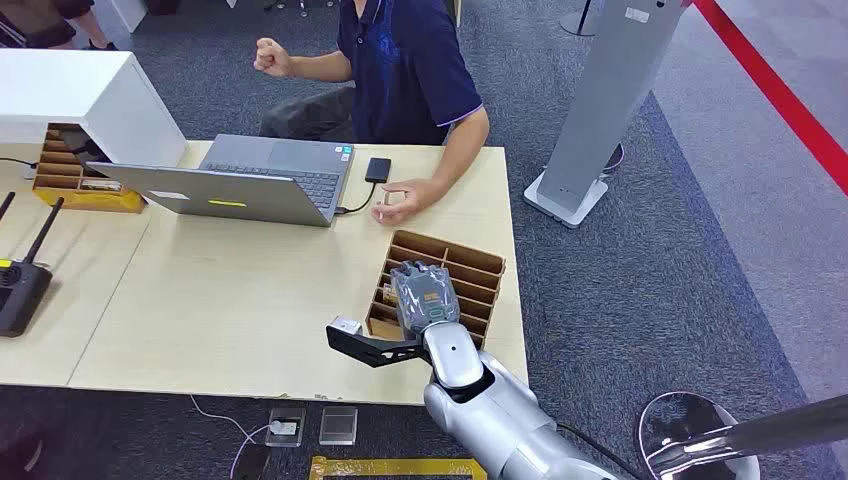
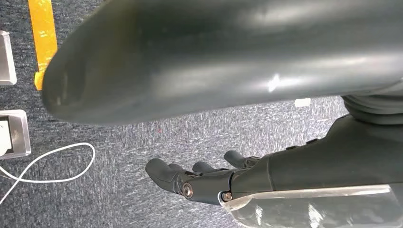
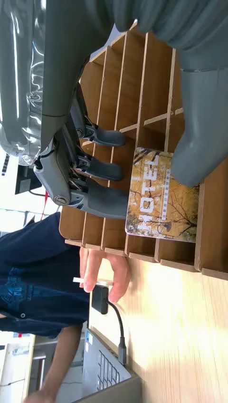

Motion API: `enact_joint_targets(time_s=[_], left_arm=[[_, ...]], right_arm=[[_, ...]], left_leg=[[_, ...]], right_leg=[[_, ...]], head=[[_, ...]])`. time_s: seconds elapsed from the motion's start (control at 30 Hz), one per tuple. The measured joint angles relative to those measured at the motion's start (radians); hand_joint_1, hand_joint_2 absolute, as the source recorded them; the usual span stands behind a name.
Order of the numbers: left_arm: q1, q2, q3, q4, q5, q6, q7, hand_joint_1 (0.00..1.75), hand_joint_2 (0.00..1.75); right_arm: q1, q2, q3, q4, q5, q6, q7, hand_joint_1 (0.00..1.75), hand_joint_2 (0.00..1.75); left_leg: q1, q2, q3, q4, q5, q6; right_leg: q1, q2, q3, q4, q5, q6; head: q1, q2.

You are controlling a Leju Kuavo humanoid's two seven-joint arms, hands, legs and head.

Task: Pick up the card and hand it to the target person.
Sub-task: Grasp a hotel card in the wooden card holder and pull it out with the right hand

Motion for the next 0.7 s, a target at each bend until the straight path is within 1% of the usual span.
enact_joint_targets(time_s=[0.07,0.17,0.43,0.7], left_arm=[[0.0,0.0,0.0,0.0,0.0,0.0,0.0,0.0,0.0],[0.0,0.001,0.0,0.0,0.0,0.001,0.002,0.0,0.0],[0.0,0.001,0.0,0.0,0.001,0.006,0.002,0.0,0.0],[0.0,0.001,0.0,0.0,0.001,0.004,0.001,0.0,0.0]], right_arm=[[-0.001,0.001,0.0,0.003,0.0,0.0,0.0,1.08,1.75],[-0.005,0.004,0.0,0.01,0.0,-0.001,-0.002,1.29,1.75],[-0.008,0.014,0.0,0.028,-0.006,-0.014,-0.012,1.45,1.75],[-0.008,0.017,0.0,0.042,-0.021,-0.029,-0.014,1.53,1.75]], left_leg=[[0.0,0.0,0.0,0.0,0.0,0.0],[0.0,0.0,0.0,0.0,0.0,0.0],[0.0,0.0,0.0,0.0,0.0,0.0],[0.0,0.0,0.001,0.0,0.0,0.0]], right_leg=[[0.0,0.0,0.0,0.0,0.0,0.0],[0.0,0.0,0.0,0.0,0.0,0.0],[0.0,0.0,0.0,0.0,0.0,0.0],[0.0,0.0,0.0,0.0,0.0,0.0]], head=[[0.0,0.0],[0.0,0.0],[0.0,0.0],[0.0,0.0]])
